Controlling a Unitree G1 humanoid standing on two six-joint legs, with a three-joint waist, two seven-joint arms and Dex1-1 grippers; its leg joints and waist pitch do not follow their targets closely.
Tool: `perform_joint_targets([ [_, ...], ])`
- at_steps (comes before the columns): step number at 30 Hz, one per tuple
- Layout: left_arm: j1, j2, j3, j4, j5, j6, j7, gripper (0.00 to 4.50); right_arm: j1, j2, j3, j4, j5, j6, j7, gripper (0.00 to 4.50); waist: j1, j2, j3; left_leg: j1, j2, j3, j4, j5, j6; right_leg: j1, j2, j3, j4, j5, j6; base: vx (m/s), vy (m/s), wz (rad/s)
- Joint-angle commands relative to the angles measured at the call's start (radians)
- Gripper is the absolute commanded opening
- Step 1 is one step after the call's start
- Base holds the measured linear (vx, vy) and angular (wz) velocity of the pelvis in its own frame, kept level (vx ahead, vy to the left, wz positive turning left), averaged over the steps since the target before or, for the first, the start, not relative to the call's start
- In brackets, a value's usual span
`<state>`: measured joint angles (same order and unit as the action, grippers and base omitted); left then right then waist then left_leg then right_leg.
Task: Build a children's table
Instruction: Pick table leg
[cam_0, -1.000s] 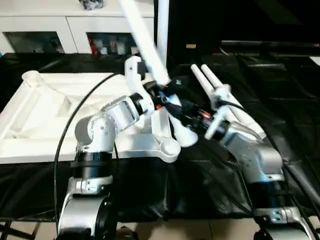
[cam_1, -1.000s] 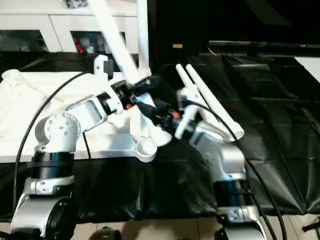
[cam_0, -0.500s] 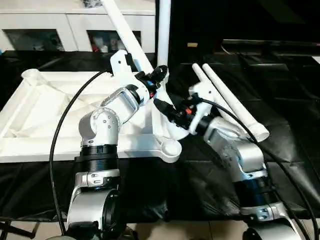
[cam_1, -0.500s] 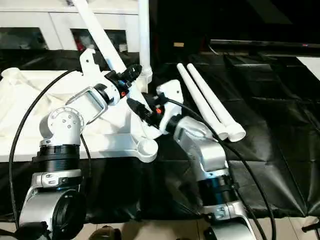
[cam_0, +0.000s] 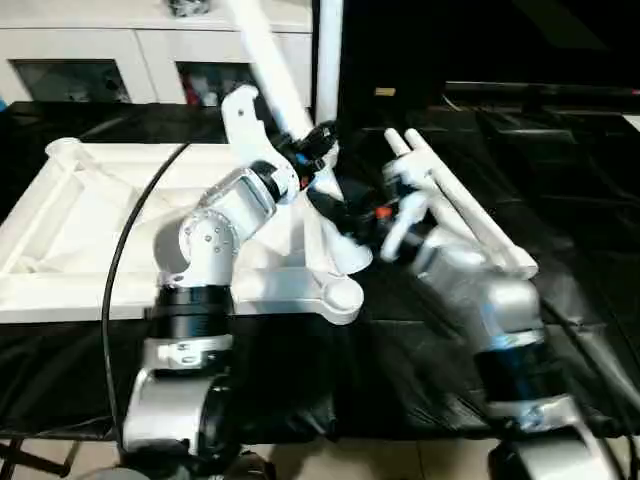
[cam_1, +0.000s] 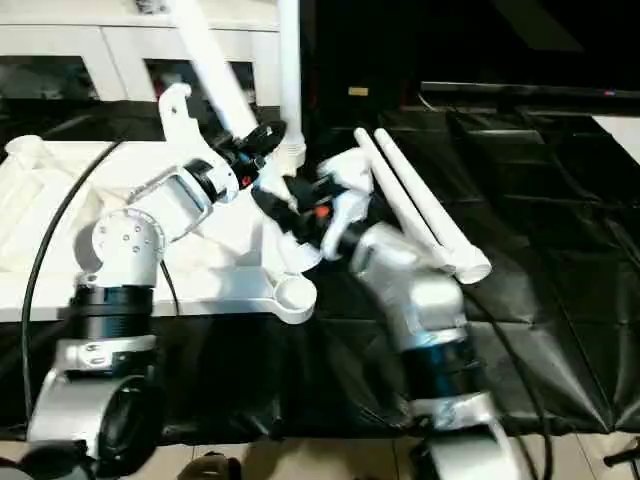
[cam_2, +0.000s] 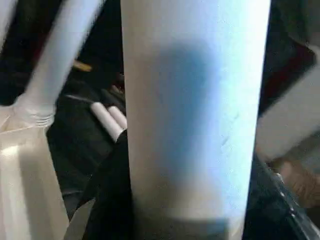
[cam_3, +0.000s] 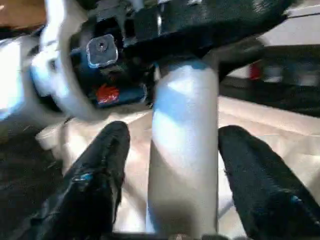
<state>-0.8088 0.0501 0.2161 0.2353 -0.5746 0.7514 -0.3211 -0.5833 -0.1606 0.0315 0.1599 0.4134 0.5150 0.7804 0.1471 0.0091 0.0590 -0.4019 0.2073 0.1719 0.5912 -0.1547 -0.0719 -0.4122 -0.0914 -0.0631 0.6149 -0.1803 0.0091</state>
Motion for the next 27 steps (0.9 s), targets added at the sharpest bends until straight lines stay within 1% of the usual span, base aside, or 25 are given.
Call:
perform_joint_targets([
  [1, -0.020, 0.032, -0.038, -0.020, -0.030, 0.019, -0.106, 1.86, -0.022, -0.033, 0.022, -0.003, 0.048, 0.052, 0.112, 3.33, 0.001, 0.005, -0.085, 0.028, 0.007, -0.002, -0.060, -0.148, -0.002, 0.065, -0.035, 0.029, -0.050, 0.027, -0.214, 0.000, 0.000, 0.00],
  [2, -0.020, 0.047, -0.045, -0.021, -0.039, 0.024, -0.139, 1.86, -0.029, -0.046, 0.019, 0.003, 0.059, 0.063, 0.134, 3.38, 0.001, 0.007, -0.085, 0.026, 0.007, -0.002, -0.060, -0.149, -0.002, 0.065, -0.036, 0.030, -0.047, 0.027, -0.219, 0.000, 0.000, 0.00],
  [3, -0.019, 0.062, -0.053, -0.026, -0.053, 0.033, -0.179, 1.86, -0.038, -0.061, 0.015, 0.010, 0.073, 0.079, 0.157, 3.40, 0.001, 0.005, -0.086, 0.028, 0.007, -0.001, -0.059, -0.150, 0.002, 0.065, -0.037, 0.029, -0.048, 0.020, -0.228, 0.000, 0.000, 0.00],
  [4, -0.017, 0.077, -0.061, -0.034, -0.070, 0.043, -0.227, 1.86, -0.046, -0.076, 0.010, 0.016, 0.096, 0.103, 0.188, 3.39, 0.001, 0.005, -0.085, 0.026, 0.009, 0.000, -0.058, -0.146, 0.004, 0.064, -0.038, 0.030, -0.047, 0.026, -0.236, 0.000, 0.000, 0.00],
  [5, -0.013, 0.089, -0.070, -0.043, -0.083, 0.051, -0.270, 1.86, -0.053, -0.088, 0.007, 0.021, 0.114, 0.122, 0.216, 3.39, 0.001, 0.001, -0.085, 0.026, 0.007, 0.000, -0.059, -0.145, 0.006, 0.066, -0.039, 0.029, -0.047, 0.016, -0.244, 0.000, 0.000, 0.00],
  [6, -0.013, 0.090, -0.070, -0.044, -0.084, 0.052, -0.273, 1.86, -0.053, -0.089, 0.007, 0.021, 0.115, 0.123, 0.218, 3.39, 0.001, 0.003, -0.086, 0.028, 0.007, 0.000, -0.058, -0.145, 0.006, 0.066, -0.039, 0.028, -0.046, 0.011, -0.248, 0.000, 0.000, 0.00],
  [7, -0.008, 0.100, -0.076, -0.059, -0.106, 0.066, -0.316, 1.86, -0.057, -0.100, 0.011, 0.025, 0.123, 0.135, 0.241, 3.39, 0.002, 0.002, -0.086, 0.028, 0.009, 0.001, -0.057, -0.144, 0.007, 0.065, -0.040, 0.029, -0.046, 0.012, -0.254, 0.000, 0.000, 0.00],
  [8, -0.003, 0.109, -0.083, -0.074, -0.126, 0.078, -0.358, 1.86, -0.059, -0.113, 0.017, 0.029, 0.129, 0.147, 0.267, 3.39, 0.002, -0.003, -0.086, 0.027, 0.009, 0.002, -0.057, -0.142, 0.009, 0.066, -0.040, 0.029, -0.045, 0.011, -0.257, 0.000, 0.000, 0.00],
  [9, 0.001, 0.114, -0.087, -0.086, -0.144, 0.091, -0.390, 1.86, -0.061, -0.123, 0.023, 0.030, 0.134, 0.156, 0.289, 3.39, 0.003, -0.002, -0.085, 0.026, 0.010, 0.001, -0.058, -0.141, 0.009, 0.065, -0.041, 0.028, -0.044, 0.006, -0.263, 0.000, 0.000, 0.00],
  [10, 0.004, 0.119, -0.090, -0.099, -0.167, 0.103, -0.423, 1.86, -0.063, -0.134, 0.031, 0.031, 0.144, 0.171, 0.318, 3.39, 0.004, -0.001, -0.086, 0.027, 0.010, 0.002, -0.056, -0.141, 0.012, 0.065, -0.041, 0.028, -0.044, 0.003, -0.268, 0.000, 0.000, 0.00],
  [12, 0.009, 0.123, -0.094, -0.116, -0.202, 0.125, -0.465, 1.86, -0.064, -0.148, 0.040, 0.032, 0.160, 0.195, 0.360, 3.39, 0.005, -0.003, -0.084, 0.026, 0.010, 0.003, -0.056, -0.143, 0.015, 0.065, -0.041, 0.028, -0.044, -0.004, -0.272, 0.000, 0.000, 0.00],
  [14, 0.012, 0.124, -0.105, -0.130, -0.216, 0.129, -0.493, 1.86, -0.063, -0.161, 0.053, 0.033, 0.169, 0.218, 0.393, 3.39, 0.006, -0.002, -0.084, 0.026, 0.011, 0.003, -0.055, -0.150, 0.016, 0.064, -0.040, 0.028, -0.046, -0.022, -0.268, 0.000, 0.000, 0.00],
  [15, 0.013, 0.124, -0.106, -0.130, -0.216, 0.129, -0.495, 1.86, -0.063, -0.162, 0.054, 0.033, 0.170, 0.219, 0.395, 3.39, 0.007, -0.002, -0.084, 0.027, 0.012, 0.003, -0.056, -0.155, 0.013, 0.063, -0.041, 0.028, -0.047, -0.036, -0.261, 0.000, 0.000, 0.00],
  [16, 0.015, 0.124, -0.114, -0.138, -0.225, 0.133, -0.518, 1.85, -0.060, -0.174, 0.068, 0.026, 0.179, 0.240, 0.421, 3.39, 0.007, -0.001, -0.083, 0.027, 0.012, 0.003, -0.057, -0.162, 0.008, 0.063, -0.041, 0.028, -0.048, -0.051, -0.257, 0.000, 0.000, 0.00],
  [17, 0.017, 0.125, -0.117, -0.142, -0.228, 0.133, -0.529, 1.85, -0.057, -0.180, 0.075, 0.022, 0.181, 0.245, 0.433, 3.39, 0.008, -0.004, -0.082, 0.028, 0.012, 0.004, -0.057, -0.169, 0.007, 0.062, -0.041, 0.029, -0.051, -0.064, -0.254, 0.000, 0.000, 0.00],
  [18, 0.018, 0.126, -0.120, -0.144, -0.230, 0.133, -0.536, 1.85, -0.055, -0.184, 0.080, 0.019, 0.182, 0.248, 0.441, 3.12, 0.009, -0.003, -0.082, 0.027, 0.013, 0.003, -0.057, -0.177, 0.002, 0.062, -0.043, 0.029, -0.050, -0.080, -0.250, 0.000, 0.000, 0.00],
  [19, 0.019, 0.132, -0.127, -0.147, -0.229, 0.134, -0.549, 1.85, -0.053, -0.186, 0.083, 0.018, 0.182, 0.252, 0.445, 3.05, 0.009, -0.004, -0.081, 0.026, 0.013, 0.002, -0.058, -0.185, -0.003, 0.061, -0.043, 0.029, -0.052, -0.100, -0.243, 0.000, 0.000, 0.00],
  [21, 0.020, 0.142, -0.137, -0.150, -0.229, 0.140, -0.568, 1.85, -0.053, -0.190, 0.088, 0.016, 0.189, 0.265, 0.456, 3.05, 0.010, -0.004, -0.080, 0.027, 0.013, 0.002, -0.059, -0.201, -0.010, 0.059, -0.044, 0.030, -0.055, -0.134, -0.229, 0.000, 0.000, 0.00],
  [23, 0.022, 0.147, -0.139, -0.151, -0.232, 0.142, -0.576, 1.85, -0.053, -0.195, 0.092, 0.016, 0.191, 0.271, 0.467, 2.71, 0.010, -0.003, -0.080, 0.027, 0.013, 0.001, -0.060, -0.205, -0.016, 0.058, -0.044, 0.031, -0.055, -0.146, -0.223, 0.000, 0.000, 0.00],
  [24, 0.022, 0.148, -0.140, -0.151, -0.232, 0.142, -0.577, 1.85, -0.053, -0.196, 0.093, 0.016, 0.191, 0.272, 0.470, 2.71, 0.010, -0.002, -0.080, 0.027, 0.013, 0.001, -0.060, -0.209, -0.020, 0.058, -0.044, 0.031, -0.057, -0.155, -0.218, 0.000, 0.000, 0.00],
  [26, 0.023, 0.152, -0.144, -0.150, -0.234, 0.142, -0.582, 1.85, -0.050, -0.203, 0.100, 0.011, 0.191, 0.274, 0.481, 2.54, 0.011, -0.003, -0.080, 0.026, 0.012, 0.000, -0.060, -0.209, -0.022, 0.058, -0.044, 0.031, -0.057, -0.163, -0.212, 0.000, 0.000, 0.00],
  [27, 0.023, 0.152, -0.145, -0.149, -0.233, 0.141, -0.584, 1.85, -0.049, -0.206, 0.104, 0.009, 0.192, 0.275, 0.486, 2.43, 0.012, -0.001, -0.080, 0.027, 0.013, 0.000, -0.060, -0.210, -0.024, 0.057, -0.044, 0.031, -0.057, -0.168, -0.208, 0.000, 0.000, 0.00],
])
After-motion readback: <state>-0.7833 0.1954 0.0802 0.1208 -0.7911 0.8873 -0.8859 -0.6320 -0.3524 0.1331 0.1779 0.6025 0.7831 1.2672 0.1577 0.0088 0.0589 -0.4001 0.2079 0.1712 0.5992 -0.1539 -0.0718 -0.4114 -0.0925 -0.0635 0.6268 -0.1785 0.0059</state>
